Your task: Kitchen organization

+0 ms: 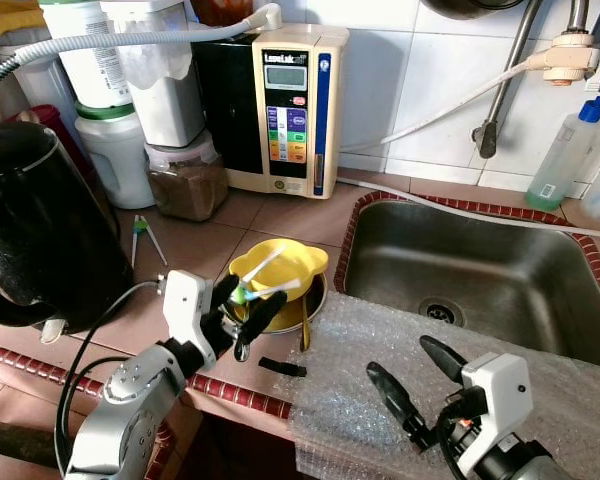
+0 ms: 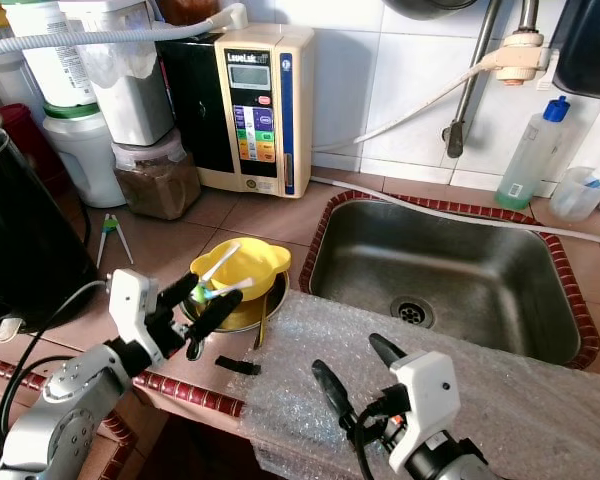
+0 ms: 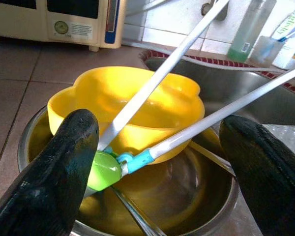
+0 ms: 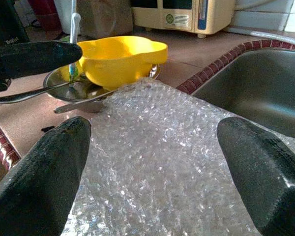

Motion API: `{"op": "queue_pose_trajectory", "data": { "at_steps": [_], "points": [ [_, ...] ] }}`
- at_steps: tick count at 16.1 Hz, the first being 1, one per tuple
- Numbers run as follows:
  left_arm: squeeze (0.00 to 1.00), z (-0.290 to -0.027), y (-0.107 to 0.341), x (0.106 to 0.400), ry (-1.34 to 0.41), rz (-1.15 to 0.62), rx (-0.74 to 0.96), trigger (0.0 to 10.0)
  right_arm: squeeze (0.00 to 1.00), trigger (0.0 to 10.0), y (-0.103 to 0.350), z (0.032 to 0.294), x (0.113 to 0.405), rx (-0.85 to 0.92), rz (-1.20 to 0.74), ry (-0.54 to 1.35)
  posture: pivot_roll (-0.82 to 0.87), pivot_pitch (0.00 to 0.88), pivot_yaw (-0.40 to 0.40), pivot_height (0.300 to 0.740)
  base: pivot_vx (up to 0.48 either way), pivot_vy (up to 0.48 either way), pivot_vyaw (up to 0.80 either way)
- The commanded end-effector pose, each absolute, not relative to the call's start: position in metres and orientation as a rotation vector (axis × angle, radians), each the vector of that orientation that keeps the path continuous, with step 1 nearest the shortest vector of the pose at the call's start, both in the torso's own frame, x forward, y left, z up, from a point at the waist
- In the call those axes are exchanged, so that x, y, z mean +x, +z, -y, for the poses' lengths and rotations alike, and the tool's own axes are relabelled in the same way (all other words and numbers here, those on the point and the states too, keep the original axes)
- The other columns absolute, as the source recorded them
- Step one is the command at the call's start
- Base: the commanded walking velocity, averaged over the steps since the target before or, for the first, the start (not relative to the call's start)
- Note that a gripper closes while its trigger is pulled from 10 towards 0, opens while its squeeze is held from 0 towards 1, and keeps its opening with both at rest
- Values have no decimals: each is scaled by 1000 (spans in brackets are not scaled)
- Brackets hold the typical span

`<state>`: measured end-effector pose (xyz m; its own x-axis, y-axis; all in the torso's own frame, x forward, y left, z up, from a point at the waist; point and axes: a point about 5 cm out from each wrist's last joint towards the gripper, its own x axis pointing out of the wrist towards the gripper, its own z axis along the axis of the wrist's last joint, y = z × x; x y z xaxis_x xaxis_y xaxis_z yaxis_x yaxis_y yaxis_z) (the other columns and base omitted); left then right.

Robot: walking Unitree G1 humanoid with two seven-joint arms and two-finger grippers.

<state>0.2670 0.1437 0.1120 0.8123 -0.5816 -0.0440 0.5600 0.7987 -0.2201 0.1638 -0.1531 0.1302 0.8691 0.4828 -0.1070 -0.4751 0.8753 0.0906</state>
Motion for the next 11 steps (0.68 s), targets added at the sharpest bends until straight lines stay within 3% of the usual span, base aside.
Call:
{"op": "queue_pose_trajectory", "data": {
  "at_steps": [1,9,10,11],
  "points": [
    [1000,-143,117,269,-609,-92,-197,10000,0,10000,131,153,166,55,-120,497,-2,0,45,740,0,0,0],
    [1000,-130,128,266,-678,-49,-129,10000,0,10000,131,154,170,38,-112,488,-2,0,44,740,0,0,0],
    [1000,-129,126,265,-679,-58,-127,4314,0,10000,132,154,171,35,-112,486,-5,0,44,740,0,0,0],
    [898,-129,125,265,-681,-62,-129,0,0,10000,132,155,170,34,-112,484,-5,0,45,740,0,0,0]
  ]
}}
